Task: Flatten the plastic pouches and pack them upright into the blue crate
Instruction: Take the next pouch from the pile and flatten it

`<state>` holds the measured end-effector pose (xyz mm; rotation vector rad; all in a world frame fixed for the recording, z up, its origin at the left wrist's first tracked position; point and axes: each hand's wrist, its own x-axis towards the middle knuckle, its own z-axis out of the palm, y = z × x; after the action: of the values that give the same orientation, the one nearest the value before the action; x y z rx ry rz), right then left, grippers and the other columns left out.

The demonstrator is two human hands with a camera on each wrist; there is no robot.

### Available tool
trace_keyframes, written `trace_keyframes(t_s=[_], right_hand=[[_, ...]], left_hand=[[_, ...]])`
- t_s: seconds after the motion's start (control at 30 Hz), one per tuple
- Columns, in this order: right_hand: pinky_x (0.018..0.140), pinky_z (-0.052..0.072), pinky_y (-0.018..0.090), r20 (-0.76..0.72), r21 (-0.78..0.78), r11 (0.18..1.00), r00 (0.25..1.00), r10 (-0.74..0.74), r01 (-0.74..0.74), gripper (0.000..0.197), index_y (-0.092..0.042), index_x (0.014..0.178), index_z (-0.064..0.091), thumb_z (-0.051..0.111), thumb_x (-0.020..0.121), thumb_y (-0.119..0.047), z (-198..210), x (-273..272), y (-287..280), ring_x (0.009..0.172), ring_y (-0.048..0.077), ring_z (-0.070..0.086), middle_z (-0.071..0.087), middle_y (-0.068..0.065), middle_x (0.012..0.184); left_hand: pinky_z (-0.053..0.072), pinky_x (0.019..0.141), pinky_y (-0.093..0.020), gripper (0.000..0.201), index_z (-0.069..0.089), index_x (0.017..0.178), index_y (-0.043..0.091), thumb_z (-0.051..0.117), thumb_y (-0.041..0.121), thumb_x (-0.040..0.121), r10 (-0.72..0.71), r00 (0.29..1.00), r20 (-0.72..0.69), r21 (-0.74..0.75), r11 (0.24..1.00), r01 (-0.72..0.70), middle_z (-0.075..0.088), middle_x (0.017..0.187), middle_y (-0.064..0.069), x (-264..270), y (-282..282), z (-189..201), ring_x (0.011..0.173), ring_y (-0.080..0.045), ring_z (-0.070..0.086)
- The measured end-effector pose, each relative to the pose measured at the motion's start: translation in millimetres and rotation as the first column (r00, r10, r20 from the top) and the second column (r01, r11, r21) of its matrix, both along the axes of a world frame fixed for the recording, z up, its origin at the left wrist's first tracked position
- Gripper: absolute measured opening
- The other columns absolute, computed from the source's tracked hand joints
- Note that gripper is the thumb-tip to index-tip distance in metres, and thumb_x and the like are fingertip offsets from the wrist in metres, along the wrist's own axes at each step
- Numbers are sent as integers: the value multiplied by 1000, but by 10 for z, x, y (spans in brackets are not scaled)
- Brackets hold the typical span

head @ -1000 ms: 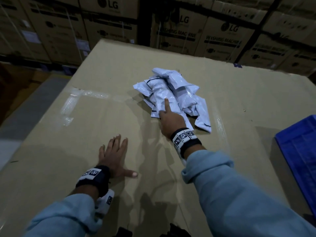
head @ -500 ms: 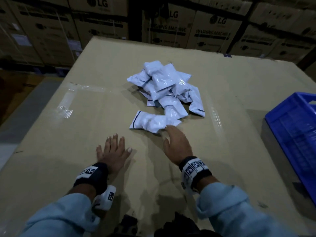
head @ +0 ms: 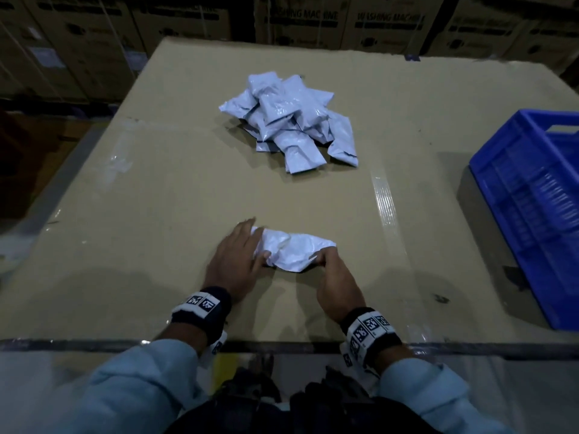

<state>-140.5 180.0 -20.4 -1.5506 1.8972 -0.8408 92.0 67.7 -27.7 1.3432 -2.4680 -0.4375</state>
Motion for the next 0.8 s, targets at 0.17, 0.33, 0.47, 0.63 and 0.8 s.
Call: trace_keyframes(t_s=[0.17,0.33,0.47,0.63,0.8], right_hand=[[78,49,38,44,-5,998,997,-58,58,34,-32,106,42,47,84,-6,-8,-149,445,88,15,57,60,-10,98],[80,53,41,-137,-129,991,989,-56,38,31,-23,102,66,51,83,-4,-39,-353,576,89,23,62,66,-3,95],[75,53,43,-311,-147,988,947,-80,35,29,-20,87,71,43,80,-14,34,-498,520,82,29,63,68,2,86],[73,49,38,-540,-9,989,832,-127,146,33,-27,79,72,70,69,4,169,-583,444,83,31,63,67,-3,80],[81,47,40,-555,-178,966,792,-254,185,24,-20,97,71,66,78,-6,348,-240,364,93,31,61,68,3,94]], left_hand=[[34,117,-48,75,35,154,3,36,52,98,-152,968,202,120,984,129,39,157,-17,-232,352,-90,146,-35,36],[29,120,-42,80,18,161,7,27,56,99,-96,970,221,171,983,59,22,167,-12,-208,578,-110,155,-30,21],[27,120,-40,72,16,162,10,47,42,105,-81,980,181,178,983,48,17,169,-7,-186,652,-96,156,-24,16],[21,121,-34,69,12,163,14,46,37,107,-110,981,160,210,975,75,10,171,-3,-144,624,-124,157,-18,10],[26,122,-43,64,14,162,8,42,28,108,-199,953,230,122,977,174,15,169,-11,-29,509,-284,156,-27,20]])
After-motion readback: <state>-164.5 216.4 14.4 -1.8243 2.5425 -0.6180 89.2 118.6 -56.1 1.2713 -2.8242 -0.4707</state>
